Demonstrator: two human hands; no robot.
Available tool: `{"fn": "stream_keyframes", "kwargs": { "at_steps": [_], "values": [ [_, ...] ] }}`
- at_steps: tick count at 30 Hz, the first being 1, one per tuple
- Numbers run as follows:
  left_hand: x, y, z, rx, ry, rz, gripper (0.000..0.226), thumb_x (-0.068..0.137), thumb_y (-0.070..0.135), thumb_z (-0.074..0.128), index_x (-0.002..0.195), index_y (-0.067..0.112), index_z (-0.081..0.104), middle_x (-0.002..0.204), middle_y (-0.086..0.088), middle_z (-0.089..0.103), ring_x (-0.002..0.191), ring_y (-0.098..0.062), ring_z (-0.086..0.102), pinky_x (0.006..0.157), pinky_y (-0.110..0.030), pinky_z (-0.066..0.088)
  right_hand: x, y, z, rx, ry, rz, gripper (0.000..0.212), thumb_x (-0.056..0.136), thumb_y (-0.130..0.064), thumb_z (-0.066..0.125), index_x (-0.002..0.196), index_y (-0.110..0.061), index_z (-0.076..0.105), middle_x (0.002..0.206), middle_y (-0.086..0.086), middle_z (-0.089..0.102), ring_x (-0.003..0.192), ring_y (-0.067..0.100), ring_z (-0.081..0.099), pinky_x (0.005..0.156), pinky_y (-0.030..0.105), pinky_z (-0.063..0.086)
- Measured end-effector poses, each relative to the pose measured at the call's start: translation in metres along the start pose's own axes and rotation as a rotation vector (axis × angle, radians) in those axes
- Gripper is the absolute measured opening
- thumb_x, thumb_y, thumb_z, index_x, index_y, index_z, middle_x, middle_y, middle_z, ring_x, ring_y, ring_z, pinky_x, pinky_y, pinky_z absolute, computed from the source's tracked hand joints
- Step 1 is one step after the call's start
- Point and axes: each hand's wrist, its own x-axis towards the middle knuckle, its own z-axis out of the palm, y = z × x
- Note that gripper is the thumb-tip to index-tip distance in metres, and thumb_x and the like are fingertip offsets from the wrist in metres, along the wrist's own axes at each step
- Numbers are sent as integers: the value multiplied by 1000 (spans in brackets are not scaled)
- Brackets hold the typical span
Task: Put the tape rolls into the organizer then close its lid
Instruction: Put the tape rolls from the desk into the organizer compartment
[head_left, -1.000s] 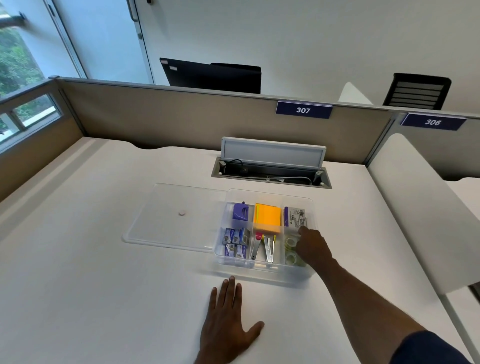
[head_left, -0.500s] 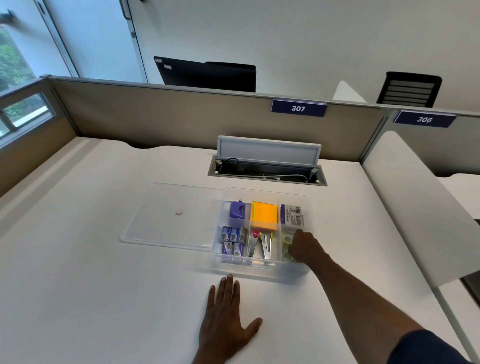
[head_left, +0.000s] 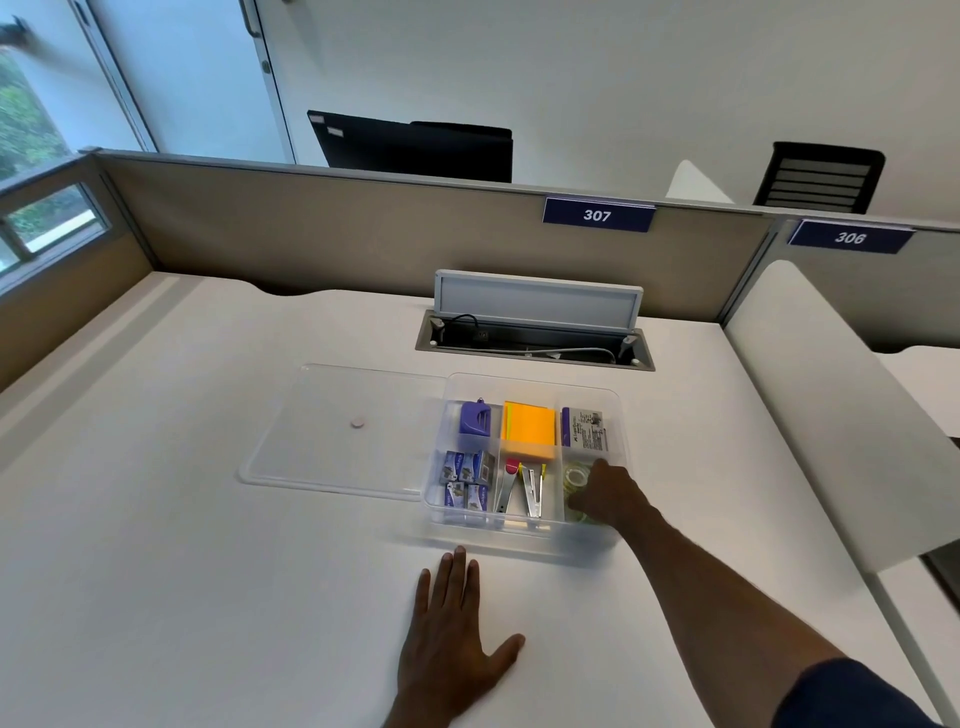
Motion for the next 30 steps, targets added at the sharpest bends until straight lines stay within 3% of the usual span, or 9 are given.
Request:
{"fn": "stream_keyframes", "kwargs": {
  "at_steps": [4, 9, 15, 24, 27, 30],
  "values": [
    [0, -1, 2, -31, -12, 2, 101, 75, 84, 34, 143, 9, 37, 154, -11, 25, 143, -20, 8, 110, -41, 2, -3, 3, 1, -48, 41, -31, 52, 80, -19, 71, 122, 0, 47, 120, 18, 64, 106, 32, 65, 92, 39, 55],
    [1, 1, -1, -27, -4, -8, 101, 75, 84, 34, 142, 8, 40, 152, -12, 29, 139, -31, 29, 108, -41, 2, -4, 1, 0, -32, 44, -32, 54, 80, -17, 72, 123, 0, 47, 121, 18, 63, 109, 32, 64, 95, 38, 54],
    [4, -4, 10, -1, 25, 7, 109, 71, 90, 12, 149, 18, -9, 156, -2, -24, 141, -18, -25, 115, -43, -16, -4, 0, -1, 15, 60, -5, 52, 80, -17, 72, 122, 1, 46, 122, 20, 61, 109, 34, 63, 95, 39, 53],
    [5, -5, 14, -18, 22, -11, 109, 71, 89, 14, 150, 17, -6, 156, -1, -23, 142, -17, -23, 117, -43, -14, -9, -2, -1, 37, 105, 35, 43, 83, -20, 65, 118, 0, 52, 117, 20, 64, 105, 34, 65, 90, 38, 54],
    [4, -5, 11, -38, 30, -2, 107, 74, 87, 21, 151, 14, 3, 158, -4, -13, 144, -22, -15, 113, -41, -13, -10, -2, 3, 63, 76, 36, 47, 82, -30, 66, 118, -1, 56, 117, 18, 66, 106, 33, 65, 92, 37, 54],
    [5, -5, 12, -21, 15, -4, 108, 72, 89, 15, 151, 17, -4, 156, -2, -21, 142, -20, -23, 112, -40, -17, -12, -1, 6, 63, 61, 24, 57, 77, -42, 73, 117, -4, 60, 115, 14, 69, 105, 29, 66, 90, 33, 53]
  ]
}}
